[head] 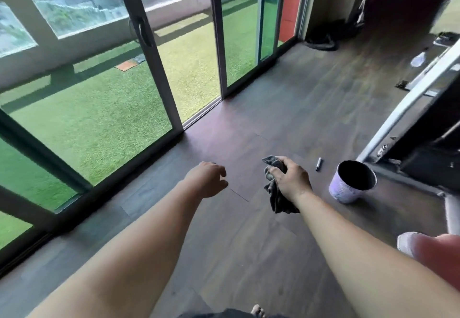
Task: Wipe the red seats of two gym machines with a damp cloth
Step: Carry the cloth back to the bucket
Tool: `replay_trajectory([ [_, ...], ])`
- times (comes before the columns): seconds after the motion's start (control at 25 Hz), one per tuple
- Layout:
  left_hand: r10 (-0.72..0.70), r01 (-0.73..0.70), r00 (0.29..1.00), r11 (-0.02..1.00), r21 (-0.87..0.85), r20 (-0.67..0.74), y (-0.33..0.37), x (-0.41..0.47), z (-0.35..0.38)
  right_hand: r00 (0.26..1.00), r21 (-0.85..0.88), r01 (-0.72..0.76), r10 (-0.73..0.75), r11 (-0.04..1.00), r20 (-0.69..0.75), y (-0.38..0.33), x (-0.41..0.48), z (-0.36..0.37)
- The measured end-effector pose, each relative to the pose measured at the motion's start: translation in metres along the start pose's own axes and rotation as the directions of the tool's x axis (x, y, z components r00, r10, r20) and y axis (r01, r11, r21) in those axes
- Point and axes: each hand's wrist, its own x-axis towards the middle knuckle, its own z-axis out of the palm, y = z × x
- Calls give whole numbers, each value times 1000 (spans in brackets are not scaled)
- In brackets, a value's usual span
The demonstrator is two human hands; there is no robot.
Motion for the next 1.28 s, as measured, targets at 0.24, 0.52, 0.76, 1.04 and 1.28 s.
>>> replay_trajectory([
  [0.24,199,-203,978,978,53,64,33,185,-48,974,-25,-95,88,995,-209,-21,125,-49],
  [0.52,473,-491,869,862,128,148,110,376,-99,822,79,-232,239,969,-518,-25,232,-109],
  [0.76,643,-676,733,725,134,221,220,481,-112,658,176,-323,354,930,-664,1,282,-181],
  [1.04,720,-758,638,650,59,272,368,537,-87,584,243,-322,394,915,-710,53,318,-289],
  [1.28,750,-783,544,614,-93,376,488,564,-76,494,346,-292,450,892,-744,91,355,-364],
])
